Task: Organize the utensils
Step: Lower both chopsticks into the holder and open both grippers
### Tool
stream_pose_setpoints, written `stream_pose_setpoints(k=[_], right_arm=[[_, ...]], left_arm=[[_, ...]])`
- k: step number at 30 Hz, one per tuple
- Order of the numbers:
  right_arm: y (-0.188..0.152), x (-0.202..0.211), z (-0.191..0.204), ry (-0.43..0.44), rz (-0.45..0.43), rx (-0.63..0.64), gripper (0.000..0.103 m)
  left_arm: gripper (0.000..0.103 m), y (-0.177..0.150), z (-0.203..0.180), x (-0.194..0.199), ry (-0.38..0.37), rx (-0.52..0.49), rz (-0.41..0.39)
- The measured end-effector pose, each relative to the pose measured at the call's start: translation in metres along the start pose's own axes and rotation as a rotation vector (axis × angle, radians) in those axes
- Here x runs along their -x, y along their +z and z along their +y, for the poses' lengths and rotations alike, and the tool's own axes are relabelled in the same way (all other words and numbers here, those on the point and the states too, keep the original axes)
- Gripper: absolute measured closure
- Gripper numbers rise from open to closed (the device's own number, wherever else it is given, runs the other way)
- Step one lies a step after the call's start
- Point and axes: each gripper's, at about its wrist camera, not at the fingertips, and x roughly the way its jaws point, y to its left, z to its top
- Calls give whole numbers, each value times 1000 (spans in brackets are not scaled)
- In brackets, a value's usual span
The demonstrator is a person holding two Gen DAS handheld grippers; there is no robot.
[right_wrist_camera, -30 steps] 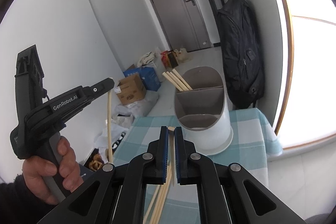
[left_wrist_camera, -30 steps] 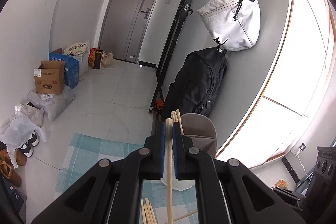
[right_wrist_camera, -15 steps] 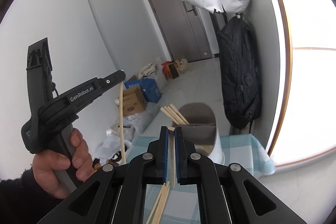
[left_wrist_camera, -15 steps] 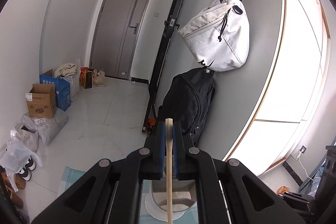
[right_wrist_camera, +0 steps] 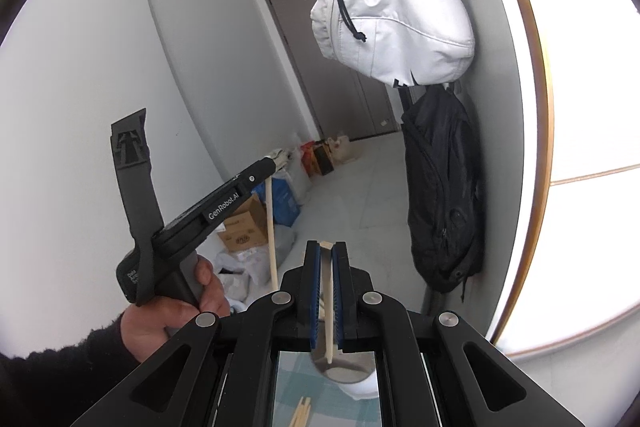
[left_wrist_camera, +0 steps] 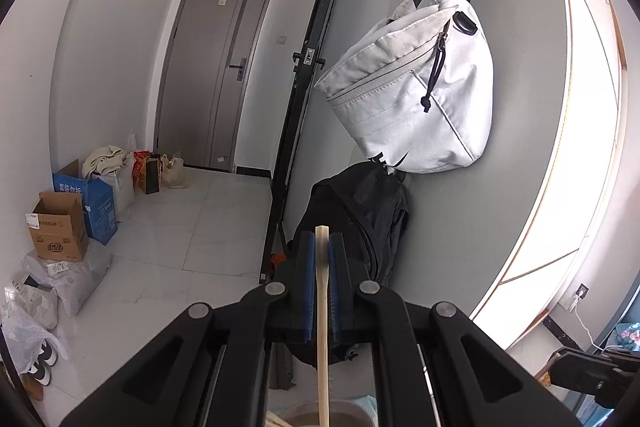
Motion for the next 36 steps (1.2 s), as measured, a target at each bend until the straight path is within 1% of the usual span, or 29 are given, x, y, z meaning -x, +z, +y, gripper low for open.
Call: stream_pose_setpoints(k=[6, 7, 9, 12, 16, 20, 24, 27, 29, 33, 36], right_arm=[[23, -17, -11, -15, -17, 11, 98], [25, -21, -14, -17, -19, 12, 98], [27, -28, -20, -17, -21, 5, 98], [25, -38, -26, -22, -9, -1, 98], [20, -56, -34, -19, 18, -3, 98], [13, -66, -39, -21, 47, -9, 98], [7, -75, -42, -22, 68, -8, 98], [2, -78, -44, -21, 88, -14, 98], [-2, -80, -43, -16, 102, -15, 98], [-8, -82, -39, -17, 114, -4, 98], [-10, -85, -35, -13, 121, 1, 98]], left_arm=[[100, -8, 5, -28, 6, 8, -49], [100, -12, 7, -31, -8, 16, -58], [100, -16, 8, -37, -5, 23, -58], [100, -26, 8, -42, 1, 24, -49], [100, -39, 5, -40, 5, -4, -72], [100, -43, 1, -37, 11, -28, -105], [100, -46, -3, -49, 14, -39, -75], [100, -46, -6, -50, 23, -57, -59], [100, -46, -7, -49, 5, -59, -20], [100, -48, -5, -44, -22, -72, 3], [100, -48, -2, -39, -35, -77, -6]])
